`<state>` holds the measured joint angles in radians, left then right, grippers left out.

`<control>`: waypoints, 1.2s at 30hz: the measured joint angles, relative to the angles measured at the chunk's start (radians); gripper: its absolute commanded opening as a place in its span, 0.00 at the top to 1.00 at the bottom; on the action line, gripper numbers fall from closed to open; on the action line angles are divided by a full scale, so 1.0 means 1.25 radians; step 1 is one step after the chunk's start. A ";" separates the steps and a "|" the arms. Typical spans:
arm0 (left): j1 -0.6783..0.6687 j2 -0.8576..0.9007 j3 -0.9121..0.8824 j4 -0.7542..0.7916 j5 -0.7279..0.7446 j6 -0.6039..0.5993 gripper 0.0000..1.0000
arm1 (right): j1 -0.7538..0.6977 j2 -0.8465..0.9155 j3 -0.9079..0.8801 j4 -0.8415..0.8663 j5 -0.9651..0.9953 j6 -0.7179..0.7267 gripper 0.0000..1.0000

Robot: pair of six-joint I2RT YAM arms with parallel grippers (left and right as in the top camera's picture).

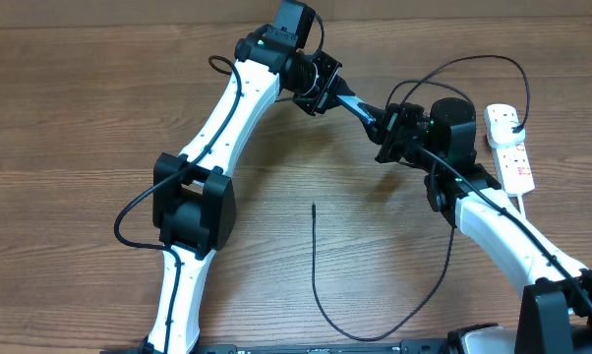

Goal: Plug charger to phone and switch on socket

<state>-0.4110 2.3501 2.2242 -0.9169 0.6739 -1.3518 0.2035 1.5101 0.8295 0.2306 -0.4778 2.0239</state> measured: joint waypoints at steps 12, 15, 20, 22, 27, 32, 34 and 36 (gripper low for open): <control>0.000 0.000 0.000 0.109 0.027 0.002 0.95 | -0.001 0.000 0.001 0.053 0.048 0.000 0.96; 0.000 0.000 0.000 0.135 0.030 0.006 0.96 | -0.001 0.000 0.001 0.061 0.058 0.000 0.96; -0.001 0.000 0.000 0.182 0.039 0.013 0.96 | -0.002 0.000 0.003 0.073 0.075 0.000 0.91; -0.002 0.001 0.000 0.204 0.044 0.018 0.96 | -0.003 0.000 0.006 0.073 0.078 -0.001 0.87; -0.001 0.002 0.000 0.263 0.055 0.042 0.96 | -0.006 0.000 0.009 0.072 0.079 0.000 0.76; -0.001 0.006 0.000 0.297 0.065 0.052 0.96 | -0.006 0.000 0.010 0.071 0.069 0.000 0.67; -0.001 0.006 0.000 0.298 0.066 0.052 0.96 | -0.006 0.000 0.010 0.069 0.063 0.000 0.58; -0.001 0.006 0.000 0.302 0.066 0.052 0.96 | -0.005 0.000 0.010 0.065 0.055 -0.001 0.49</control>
<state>-0.4126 2.3577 2.2238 -0.5400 0.7559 -1.2861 0.1967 1.5101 0.8425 0.3122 -0.4088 2.0232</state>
